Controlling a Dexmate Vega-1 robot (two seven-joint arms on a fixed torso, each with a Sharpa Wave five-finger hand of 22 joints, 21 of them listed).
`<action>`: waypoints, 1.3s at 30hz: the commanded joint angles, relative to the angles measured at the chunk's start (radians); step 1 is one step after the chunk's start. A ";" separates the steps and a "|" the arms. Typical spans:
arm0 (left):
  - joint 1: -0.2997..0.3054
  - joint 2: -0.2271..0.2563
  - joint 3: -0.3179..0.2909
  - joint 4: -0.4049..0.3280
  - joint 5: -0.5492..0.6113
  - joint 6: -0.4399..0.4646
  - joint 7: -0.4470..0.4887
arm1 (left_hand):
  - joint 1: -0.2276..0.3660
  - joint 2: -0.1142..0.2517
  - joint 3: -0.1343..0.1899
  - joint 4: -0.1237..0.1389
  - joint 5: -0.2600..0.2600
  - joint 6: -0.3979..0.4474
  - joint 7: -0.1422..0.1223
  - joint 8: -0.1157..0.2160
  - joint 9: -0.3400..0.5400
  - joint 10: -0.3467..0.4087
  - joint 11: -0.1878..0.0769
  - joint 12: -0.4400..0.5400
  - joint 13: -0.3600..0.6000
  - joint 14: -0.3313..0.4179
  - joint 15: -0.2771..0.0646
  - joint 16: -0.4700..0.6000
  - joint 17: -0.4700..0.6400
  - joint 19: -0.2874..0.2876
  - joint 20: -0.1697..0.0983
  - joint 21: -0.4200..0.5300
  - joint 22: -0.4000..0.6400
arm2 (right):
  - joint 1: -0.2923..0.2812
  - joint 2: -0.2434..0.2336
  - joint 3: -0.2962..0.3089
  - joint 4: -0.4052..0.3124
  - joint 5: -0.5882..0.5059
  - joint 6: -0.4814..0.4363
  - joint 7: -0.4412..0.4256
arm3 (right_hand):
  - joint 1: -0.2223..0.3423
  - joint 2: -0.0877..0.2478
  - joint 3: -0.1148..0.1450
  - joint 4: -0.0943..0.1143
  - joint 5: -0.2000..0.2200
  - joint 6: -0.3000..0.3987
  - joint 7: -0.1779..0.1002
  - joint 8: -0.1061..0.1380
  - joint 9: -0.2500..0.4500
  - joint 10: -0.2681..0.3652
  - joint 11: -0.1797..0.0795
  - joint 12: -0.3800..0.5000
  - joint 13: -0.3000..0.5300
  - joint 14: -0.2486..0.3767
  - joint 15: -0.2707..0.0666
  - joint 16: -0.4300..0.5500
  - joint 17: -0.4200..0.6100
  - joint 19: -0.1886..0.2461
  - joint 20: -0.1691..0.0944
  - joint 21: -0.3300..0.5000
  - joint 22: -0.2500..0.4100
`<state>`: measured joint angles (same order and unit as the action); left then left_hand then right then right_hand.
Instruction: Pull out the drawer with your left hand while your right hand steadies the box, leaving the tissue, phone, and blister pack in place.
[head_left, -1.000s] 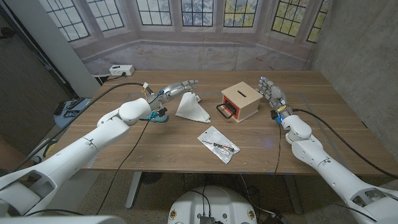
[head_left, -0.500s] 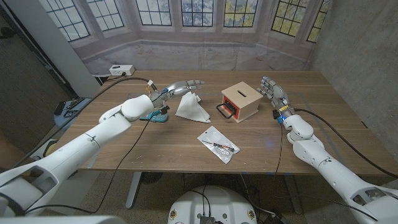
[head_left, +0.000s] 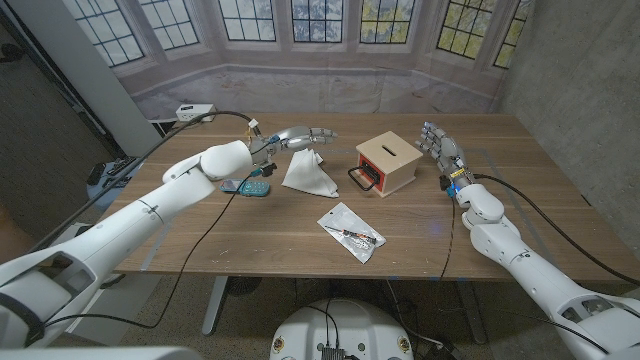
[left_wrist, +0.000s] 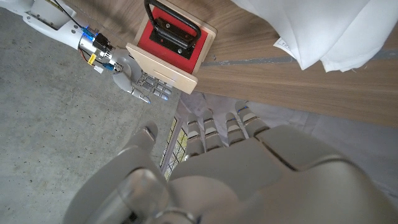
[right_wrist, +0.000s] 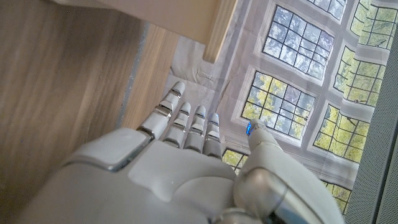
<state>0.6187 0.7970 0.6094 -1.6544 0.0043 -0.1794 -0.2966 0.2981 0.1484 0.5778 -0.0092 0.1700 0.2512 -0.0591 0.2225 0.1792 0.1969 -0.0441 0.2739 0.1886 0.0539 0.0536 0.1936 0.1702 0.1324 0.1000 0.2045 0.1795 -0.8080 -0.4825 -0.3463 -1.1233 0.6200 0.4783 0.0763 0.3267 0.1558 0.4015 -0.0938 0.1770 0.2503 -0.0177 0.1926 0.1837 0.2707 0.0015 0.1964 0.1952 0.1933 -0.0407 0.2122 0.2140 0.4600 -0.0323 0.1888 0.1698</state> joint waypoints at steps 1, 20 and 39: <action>-0.072 0.006 0.038 -0.040 0.092 0.044 -0.064 | -0.016 0.000 0.003 0.012 0.004 0.018 -0.005 0.001 0.005 0.025 -0.006 0.008 0.004 0.016 -0.011 0.008 0.006 -0.009 -0.004 -0.002 0.001 | 0.023 0.012 0.003 0.044 0.009 0.015 0.019 | 0.011 0.003 0.000 -0.004 0.000 0.004 0.001 0.005 0.002 0.000 0.005 0.003 0.003 -0.003 -0.011 0.003 0.000 -0.004 -0.002 0.005 0.002; -0.121 0.014 0.068 -0.083 0.182 0.057 -0.145 | -0.051 0.027 0.026 0.059 0.005 0.127 -0.009 0.010 0.005 0.124 -0.011 0.017 0.006 0.091 -0.008 0.013 0.005 -0.023 -0.005 -0.004 0.001 | 0.013 0.012 0.019 0.043 0.029 0.034 0.028 | 0.012 0.001 -0.004 -0.007 -0.001 0.006 0.002 0.004 0.002 0.001 0.008 0.003 0.003 -0.003 -0.011 0.004 0.000 -0.005 -0.003 0.005 0.002; -0.219 -0.021 0.139 -0.121 0.249 0.179 -0.311 | -0.094 0.010 0.035 0.105 0.002 0.160 -0.014 -0.008 0.005 0.157 -0.017 0.002 0.006 0.137 0.096 0.007 0.003 -0.017 0.023 0.000 0.001 | -0.035 -0.011 0.037 -0.007 0.049 0.029 0.024 | -0.013 -0.009 -0.020 0.006 -0.002 0.013 0.001 0.004 0.003 0.003 0.002 0.004 0.003 -0.001 -0.002 0.008 0.004 -0.004 0.005 0.006 0.003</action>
<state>0.4530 0.7940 0.7091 -1.7509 0.2149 -0.0642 -0.5224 0.2167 0.1617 0.6092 0.0861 0.1700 0.4110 -0.0715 0.2198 0.1790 0.3523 -0.0590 0.2804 0.1933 0.1929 0.1469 0.2013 0.1720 0.1124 0.1093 0.1977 0.1766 -0.8140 -0.4781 -0.3197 -1.0997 0.6575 0.5121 0.1051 0.3222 0.1514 0.3888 -0.0895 0.1770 0.2538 -0.0142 0.1925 0.1836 0.2654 0.0067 0.1964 0.1953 0.1933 -0.0407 0.2122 0.2141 0.4527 -0.0323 0.1887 0.1698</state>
